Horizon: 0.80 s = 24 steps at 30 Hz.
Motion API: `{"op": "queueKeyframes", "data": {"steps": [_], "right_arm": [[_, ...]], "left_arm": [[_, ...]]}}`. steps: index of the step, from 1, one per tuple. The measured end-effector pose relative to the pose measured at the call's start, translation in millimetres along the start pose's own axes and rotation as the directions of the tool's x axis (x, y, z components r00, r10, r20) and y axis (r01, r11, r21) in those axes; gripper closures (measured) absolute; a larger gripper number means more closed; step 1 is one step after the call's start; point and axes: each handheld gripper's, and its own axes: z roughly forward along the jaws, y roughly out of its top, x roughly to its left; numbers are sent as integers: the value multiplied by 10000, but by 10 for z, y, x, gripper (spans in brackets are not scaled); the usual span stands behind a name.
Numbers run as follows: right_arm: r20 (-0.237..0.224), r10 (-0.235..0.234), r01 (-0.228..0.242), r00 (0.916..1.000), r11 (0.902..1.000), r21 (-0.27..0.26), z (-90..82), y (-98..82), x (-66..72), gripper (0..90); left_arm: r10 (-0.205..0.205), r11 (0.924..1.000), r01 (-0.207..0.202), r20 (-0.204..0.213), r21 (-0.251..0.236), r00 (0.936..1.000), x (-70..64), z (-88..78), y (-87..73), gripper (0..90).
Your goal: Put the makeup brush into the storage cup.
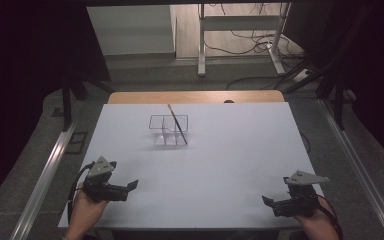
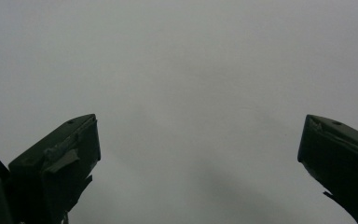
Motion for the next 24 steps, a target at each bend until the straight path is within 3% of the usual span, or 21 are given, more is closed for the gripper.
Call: {"op": "queueKeyframes", "data": {"steps": [24], "right_arm": [[43, -50, 50, 10000, 10000, 53, 5, 1, 4, 0]], "left_arm": [[-293, 9994, 303, -565, 180, 9980, 63, -206, -263, 0]]}}
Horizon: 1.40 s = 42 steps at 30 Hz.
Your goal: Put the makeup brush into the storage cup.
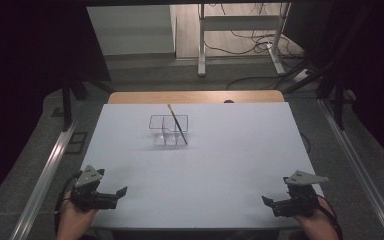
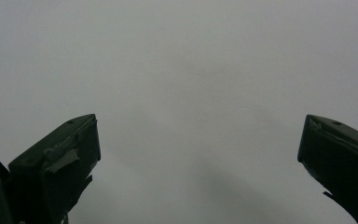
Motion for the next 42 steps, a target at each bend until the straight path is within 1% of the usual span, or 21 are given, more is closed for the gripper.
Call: {"op": "queueKeyframes", "data": {"steps": [7, 13, 16, 19, 24, 27, 35, 42], "right_arm": [[8, 26, -26, 10000, 10000, -6, -1, 0, -1, 0], [32, 9, -9, 10000, 10000, 3, 0, 1, 1, 0], [34, 8, -8, 10000, 10000, 8, 3, 1, 2, 0], [33, 9, -9, 10000, 10000, 6, 3, 1, 4, 0], [33, 7, -7, 10000, 10000, 19, 2, 1, 1, 0], [43, 11, -12, 10000, 10000, 9, 3, 1, 3, 0], [50, 13, -13, 10000, 10000, 15, 3, 1, 3, 0], [59, 21, -21, 10000, 10000, 24, 4, 1, 3, 0]], "left_arm": [[-104, 9998, 108, -237, 179, 9997, 36, -50, -91, 0], [-216, 9995, 224, -334, 235, 9992, 58, -80, -152, 0], [-234, 9994, 245, -455, 235, 9987, 68, -99, -175, 0], [-324, 9993, 333, -461, 192, 9984, 79, -115, -201, 0], [-390, 9987, 406, -499, 309, 9980, 86, -129, -253, 0], [-444, 9985, 460, -527, 301, 9976, 94, -147, -282, 0], [-626, 9974, 652, -742, 320, 9953, 120, -217, -387, 0], [-698, 9966, 736, -975, 367, 9928, 133, -284, -473, 0]]}}
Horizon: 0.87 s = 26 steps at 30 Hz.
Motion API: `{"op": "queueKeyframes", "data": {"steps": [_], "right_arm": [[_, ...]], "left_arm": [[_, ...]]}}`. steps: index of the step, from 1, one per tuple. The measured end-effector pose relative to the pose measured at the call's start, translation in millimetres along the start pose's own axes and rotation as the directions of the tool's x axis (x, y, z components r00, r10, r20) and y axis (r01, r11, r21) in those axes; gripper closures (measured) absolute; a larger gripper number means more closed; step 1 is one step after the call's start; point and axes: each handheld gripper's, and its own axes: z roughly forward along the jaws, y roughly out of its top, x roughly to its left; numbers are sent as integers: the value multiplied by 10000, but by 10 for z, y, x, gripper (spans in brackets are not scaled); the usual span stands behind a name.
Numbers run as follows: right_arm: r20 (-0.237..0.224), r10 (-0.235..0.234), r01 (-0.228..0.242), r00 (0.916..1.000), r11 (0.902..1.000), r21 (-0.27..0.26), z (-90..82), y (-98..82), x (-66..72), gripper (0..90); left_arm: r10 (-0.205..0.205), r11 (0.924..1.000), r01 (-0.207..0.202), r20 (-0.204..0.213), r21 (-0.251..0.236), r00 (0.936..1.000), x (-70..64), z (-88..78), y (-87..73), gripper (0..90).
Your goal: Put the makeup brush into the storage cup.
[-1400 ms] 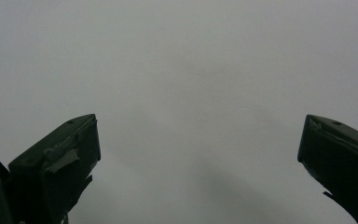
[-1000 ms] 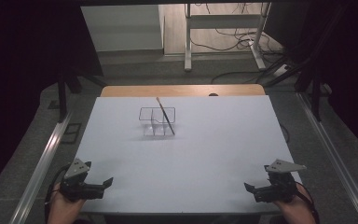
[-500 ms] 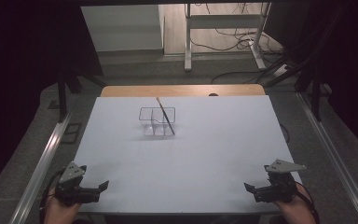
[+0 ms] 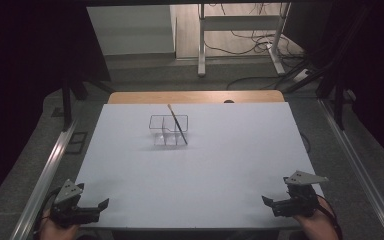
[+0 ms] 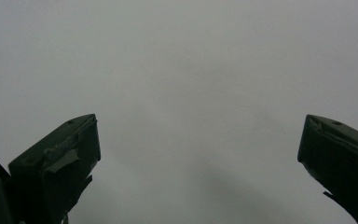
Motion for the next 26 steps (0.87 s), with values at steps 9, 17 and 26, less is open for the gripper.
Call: {"op": "queueKeyframes", "data": {"steps": [9, 17, 26], "right_arm": [[5, 6, -6, 10000, 10000, 15, 1, 0, 1, 0], [-11, -4, 4, 10000, 10000, 41, 2, 2, 4, 0], [-18, -18, 18, 10000, 9999, 114, 12, 1, 3, 0]], "left_arm": [[-60, 10000, 60, -202, 12, 9998, 18, -53, -99, 0], [-22, 9997, 31, -384, 242, 9993, 45, -60, -195, 0], [-219, 9989, 234, -349, 415, 9991, 78, -51, -229, 0]]}}
